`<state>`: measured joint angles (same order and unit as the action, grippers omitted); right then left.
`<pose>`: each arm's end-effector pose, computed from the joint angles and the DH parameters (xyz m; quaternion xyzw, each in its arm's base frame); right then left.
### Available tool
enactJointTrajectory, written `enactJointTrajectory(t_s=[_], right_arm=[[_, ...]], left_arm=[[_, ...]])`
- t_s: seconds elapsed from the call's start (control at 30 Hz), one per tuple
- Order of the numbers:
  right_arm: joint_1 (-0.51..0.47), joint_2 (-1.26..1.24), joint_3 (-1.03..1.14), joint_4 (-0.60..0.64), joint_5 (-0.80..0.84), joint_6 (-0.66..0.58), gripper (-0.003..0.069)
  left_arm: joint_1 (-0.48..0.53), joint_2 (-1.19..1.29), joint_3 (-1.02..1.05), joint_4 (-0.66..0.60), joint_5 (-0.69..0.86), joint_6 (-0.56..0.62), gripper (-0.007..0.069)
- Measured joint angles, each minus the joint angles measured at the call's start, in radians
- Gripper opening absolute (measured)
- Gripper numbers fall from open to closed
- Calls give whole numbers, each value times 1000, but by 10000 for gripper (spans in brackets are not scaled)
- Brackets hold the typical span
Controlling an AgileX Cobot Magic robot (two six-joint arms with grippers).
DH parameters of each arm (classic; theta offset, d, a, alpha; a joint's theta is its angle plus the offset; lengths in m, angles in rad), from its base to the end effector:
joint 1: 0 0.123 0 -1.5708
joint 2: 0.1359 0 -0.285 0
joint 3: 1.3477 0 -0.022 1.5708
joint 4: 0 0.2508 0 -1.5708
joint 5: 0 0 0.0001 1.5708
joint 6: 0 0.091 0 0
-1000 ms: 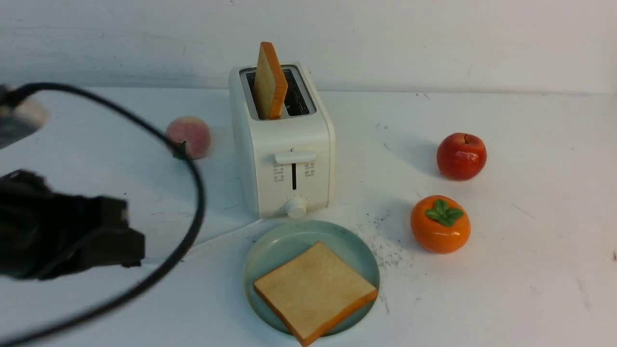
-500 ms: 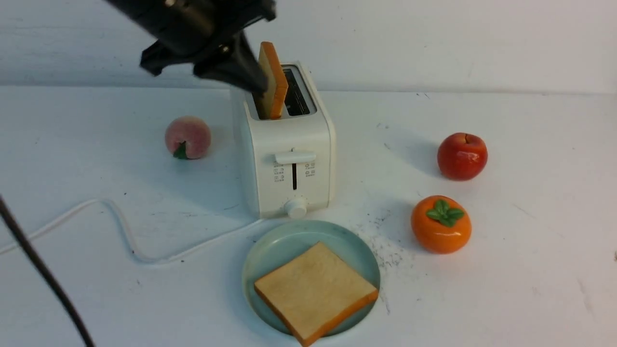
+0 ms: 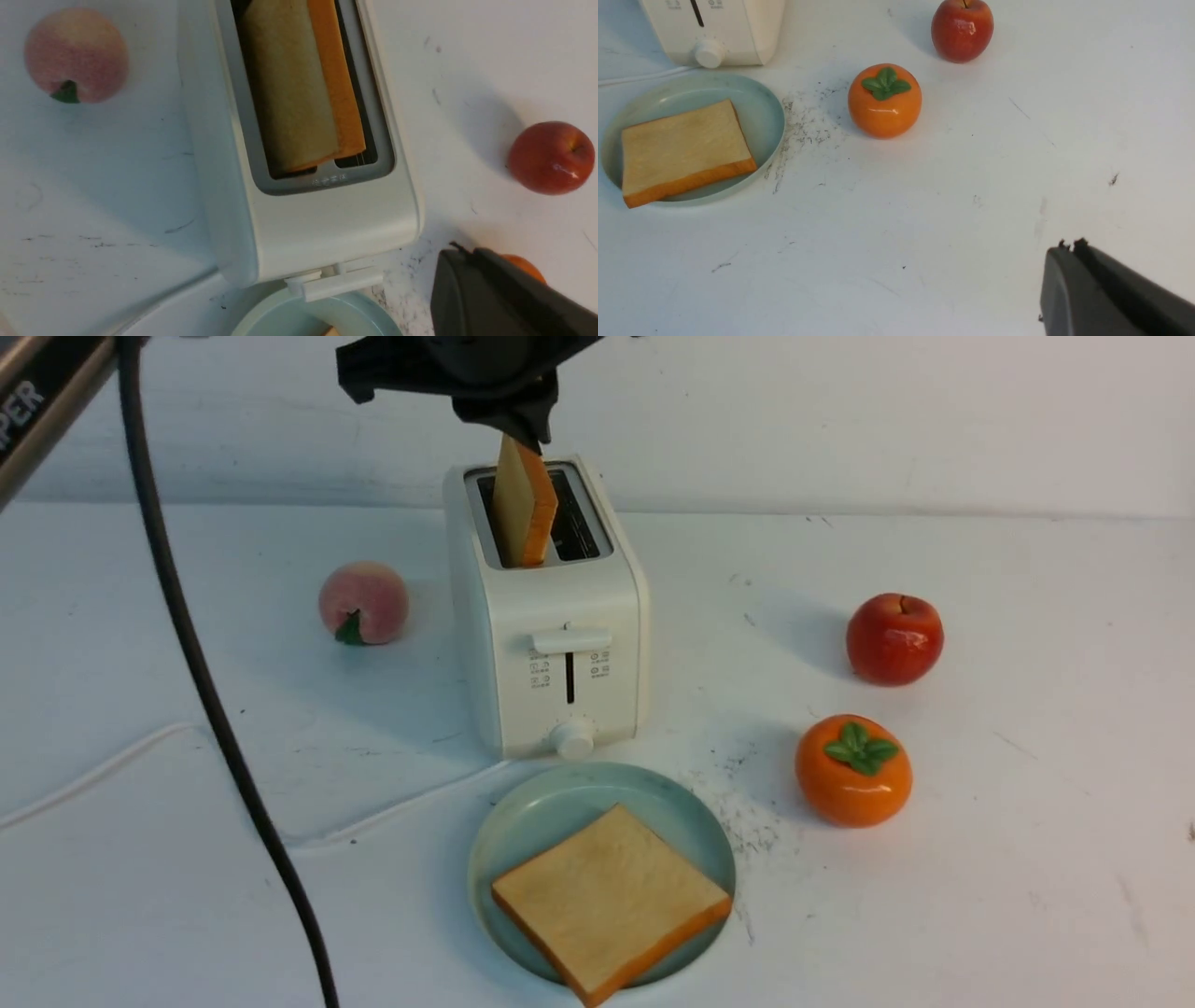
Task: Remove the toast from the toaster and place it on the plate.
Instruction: Use the left arm to take out a slice of bread
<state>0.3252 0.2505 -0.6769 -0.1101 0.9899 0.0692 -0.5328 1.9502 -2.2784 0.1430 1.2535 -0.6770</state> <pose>0.0256 -0.0002 0.3314 -0.1107 0.8455 0.0479 0.5203 0.3693 -0.2035 0.4254 -0.0706 0.9286 -0.1445 0.3345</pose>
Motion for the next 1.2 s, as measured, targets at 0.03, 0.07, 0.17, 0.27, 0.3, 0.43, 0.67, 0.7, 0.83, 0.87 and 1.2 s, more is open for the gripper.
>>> enactJointTrajectory(t_s=[0.03,0.07,0.17,0.27,0.3,0.43,0.67,0.7,0.83,0.87,1.2], right_arm=[[0,0,0,1,0,0,-5],[0,0,0,1,0,0,-5],[0,0,0,1,0,0,-1],[0,0,0,6,0,0,-1],[0,0,0,7,0,0,0],[0,0,0,16,-1,0,1],[0,0,0,17,-33,0,5],[0,0,0,18,-33,0,4],[0,0,0,20,-34,0,4],[0,0,0,20,-34,0,4],[0,0,45,21,-61,0,13]], left_arm=[[-10,16,0,21,0,-4,46],[-11,19,0,24,0,-4,58],[-13,51,0,50,0,-10,171],[-13,81,0,76,0,-11,302],[-13,88,0,78,0,-11,331],[-13,113,0,79,-4,-11,441],[-13,142,0,142,-18,-11,477],[-13,146,0,164,-18,-11,477],[-13,167,0,226,-20,-10,479],[-13,168,0,227,-20,-10,479],[-13,181,0,231,-91,-10,479]])
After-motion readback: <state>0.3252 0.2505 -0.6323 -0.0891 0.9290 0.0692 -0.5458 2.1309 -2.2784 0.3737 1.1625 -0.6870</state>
